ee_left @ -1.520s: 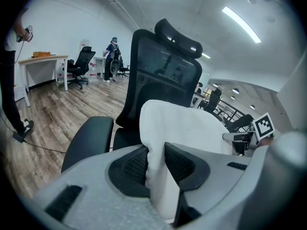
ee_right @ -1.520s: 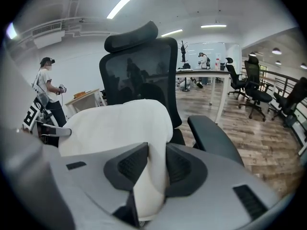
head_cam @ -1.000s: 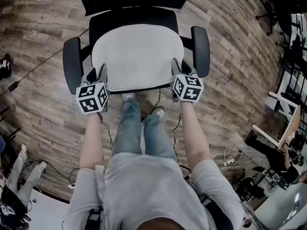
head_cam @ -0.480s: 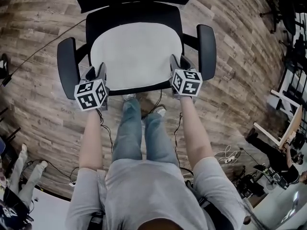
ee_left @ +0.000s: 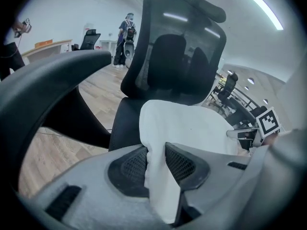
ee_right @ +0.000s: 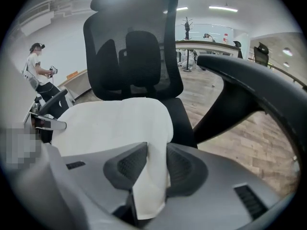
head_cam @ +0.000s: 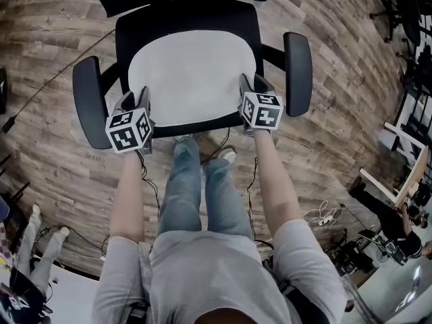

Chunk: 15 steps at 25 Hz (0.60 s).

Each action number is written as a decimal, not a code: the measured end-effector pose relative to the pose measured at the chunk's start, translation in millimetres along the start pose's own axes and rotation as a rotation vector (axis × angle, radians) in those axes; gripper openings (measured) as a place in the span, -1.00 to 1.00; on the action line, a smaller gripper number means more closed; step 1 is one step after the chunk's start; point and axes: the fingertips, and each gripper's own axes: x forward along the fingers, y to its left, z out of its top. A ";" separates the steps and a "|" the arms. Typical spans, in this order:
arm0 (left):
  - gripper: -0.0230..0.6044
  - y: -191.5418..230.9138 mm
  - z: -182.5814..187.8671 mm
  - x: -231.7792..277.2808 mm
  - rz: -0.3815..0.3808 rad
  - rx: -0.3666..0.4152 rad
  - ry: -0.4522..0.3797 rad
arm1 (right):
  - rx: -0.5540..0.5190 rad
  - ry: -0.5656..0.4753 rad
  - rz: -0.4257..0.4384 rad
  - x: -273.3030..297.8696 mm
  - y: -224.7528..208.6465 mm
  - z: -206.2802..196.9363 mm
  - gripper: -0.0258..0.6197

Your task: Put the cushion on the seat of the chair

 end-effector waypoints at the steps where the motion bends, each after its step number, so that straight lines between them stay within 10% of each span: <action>1: -0.65 1.0 -1.1 2.9 0.002 0.003 0.005 | -0.006 0.005 0.000 3.0 -0.3 -0.6 -0.63; 15: -0.57 16.5 -8.3 32.7 0.037 0.039 0.048 | -0.061 0.039 -0.033 36.2 -10.7 -10.6 -0.53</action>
